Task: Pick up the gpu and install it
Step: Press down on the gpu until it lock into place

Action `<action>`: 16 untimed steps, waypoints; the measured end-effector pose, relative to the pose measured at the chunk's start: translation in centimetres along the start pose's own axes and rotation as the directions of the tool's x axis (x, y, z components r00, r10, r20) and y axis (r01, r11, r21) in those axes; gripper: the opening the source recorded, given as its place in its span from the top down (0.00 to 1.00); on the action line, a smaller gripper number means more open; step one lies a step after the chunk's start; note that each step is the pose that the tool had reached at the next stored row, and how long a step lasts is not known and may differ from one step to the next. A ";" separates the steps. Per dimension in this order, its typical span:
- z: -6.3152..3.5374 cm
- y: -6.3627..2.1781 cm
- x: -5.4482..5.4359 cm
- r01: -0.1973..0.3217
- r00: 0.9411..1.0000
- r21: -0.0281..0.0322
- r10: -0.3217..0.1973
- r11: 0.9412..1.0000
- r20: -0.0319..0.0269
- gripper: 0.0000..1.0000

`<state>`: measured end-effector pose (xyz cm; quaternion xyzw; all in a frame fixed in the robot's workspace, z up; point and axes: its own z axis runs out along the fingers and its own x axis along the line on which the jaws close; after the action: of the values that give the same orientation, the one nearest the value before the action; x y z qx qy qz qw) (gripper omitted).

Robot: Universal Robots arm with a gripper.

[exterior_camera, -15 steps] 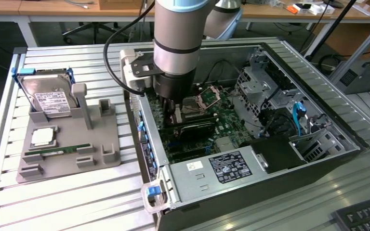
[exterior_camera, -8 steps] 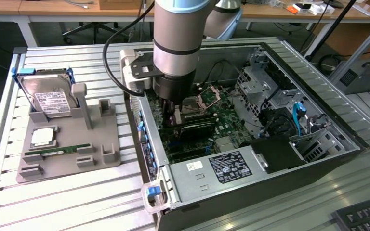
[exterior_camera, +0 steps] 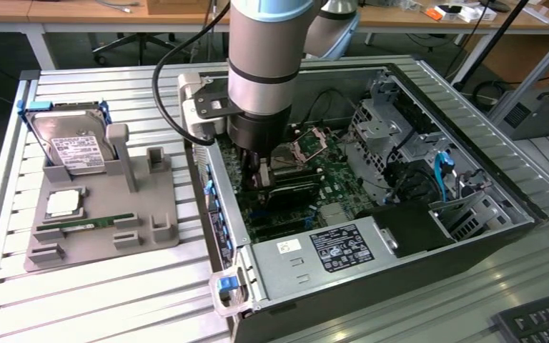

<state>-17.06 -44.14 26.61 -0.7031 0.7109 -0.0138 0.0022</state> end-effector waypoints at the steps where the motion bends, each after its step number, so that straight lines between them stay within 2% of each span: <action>1: 0.00 0.00 0.0 0.000 1.000 0.000 0.000 1.000 0.000 0.89; 8: -0.04 -0.01 0.0 0.000 1.000 0.000 0.000 1.000 0.000 0.89; 13: -0.92 -0.05 0.0 -0.001 1.000 0.000 0.001 1.000 0.000 0.89; 16: -1.01 -0.21 0.2 -0.001 1.000 -0.002 0.001 1.000 0.002 0.89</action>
<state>-16.88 -44.33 27.63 -0.7028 0.7113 -0.0126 0.0022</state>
